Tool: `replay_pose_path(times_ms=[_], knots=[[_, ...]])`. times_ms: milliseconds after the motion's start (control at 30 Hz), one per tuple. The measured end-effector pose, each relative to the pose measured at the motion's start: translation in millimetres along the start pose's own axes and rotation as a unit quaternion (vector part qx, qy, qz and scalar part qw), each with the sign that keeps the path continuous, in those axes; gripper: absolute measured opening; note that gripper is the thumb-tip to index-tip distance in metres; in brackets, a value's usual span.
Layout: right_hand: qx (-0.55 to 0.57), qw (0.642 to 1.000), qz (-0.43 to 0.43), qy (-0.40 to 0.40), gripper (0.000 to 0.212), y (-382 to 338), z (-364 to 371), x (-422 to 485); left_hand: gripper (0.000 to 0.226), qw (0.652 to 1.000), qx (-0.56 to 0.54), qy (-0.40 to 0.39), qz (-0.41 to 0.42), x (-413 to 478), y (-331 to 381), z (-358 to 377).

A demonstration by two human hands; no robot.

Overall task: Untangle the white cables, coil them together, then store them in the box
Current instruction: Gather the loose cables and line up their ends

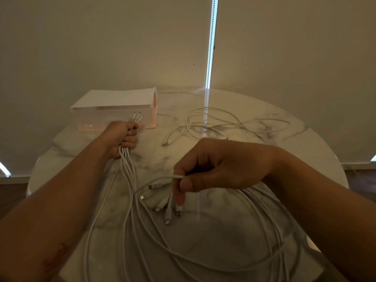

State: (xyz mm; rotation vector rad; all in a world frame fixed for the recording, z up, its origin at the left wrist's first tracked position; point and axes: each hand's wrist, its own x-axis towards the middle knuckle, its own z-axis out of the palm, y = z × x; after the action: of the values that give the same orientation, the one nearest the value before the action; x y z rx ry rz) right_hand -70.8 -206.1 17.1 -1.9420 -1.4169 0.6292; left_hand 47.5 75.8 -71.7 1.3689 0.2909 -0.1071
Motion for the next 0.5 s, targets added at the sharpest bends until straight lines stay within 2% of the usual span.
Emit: replay_pose_path(times_ms=[67, 167, 233, 300, 367, 433, 500], knots=[[-0.034, 0.997, -0.008, 0.072, 0.016, 2.7, -9.5, 1.9, 0.03, 1.0, -0.004, -0.01, 0.0, 1.3, 2.5, 0.1], [-0.062, 0.966, 0.013, 0.251, 0.018, 11.7, -31.3, 9.6, 0.031, 0.999, -0.026, -0.034, 0.004, 2.1, 12.3, 2.3], [-0.093, 0.946, 0.031, 0.308, 0.02, 15.9, -44.7, 13.7, 0.03, 0.998, -0.032, -0.047, 0.014, 0.5, 20.7, 7.8], [-0.153, 0.95, 0.058, 0.265, 0.021, 15.6, -52.0, 15.8, 0.029, 0.998, -0.027, -0.055, 0.024, -0.9, 28.2, 15.2], [-0.158, 0.975, 0.086, 0.13, 0.023, 11.0, -52.5, 16.2, 0.03, 0.997, -0.044, -0.061, 0.025, -0.4, 34.7, 21.0], [-0.087, 0.987, 0.131, -0.012, 0.032, 3.8, -53.4, 13.2, 0.032, 0.996, -0.064, -0.058, 0.024, 0.7, 43.7, 24.3], [0.044, 0.978, 0.185, -0.081, 0.049, -3.8, -61.0, 7.8, 0.033, 0.995, -0.08, -0.057, 0.026, 0.2, 56.4, 27.1]])
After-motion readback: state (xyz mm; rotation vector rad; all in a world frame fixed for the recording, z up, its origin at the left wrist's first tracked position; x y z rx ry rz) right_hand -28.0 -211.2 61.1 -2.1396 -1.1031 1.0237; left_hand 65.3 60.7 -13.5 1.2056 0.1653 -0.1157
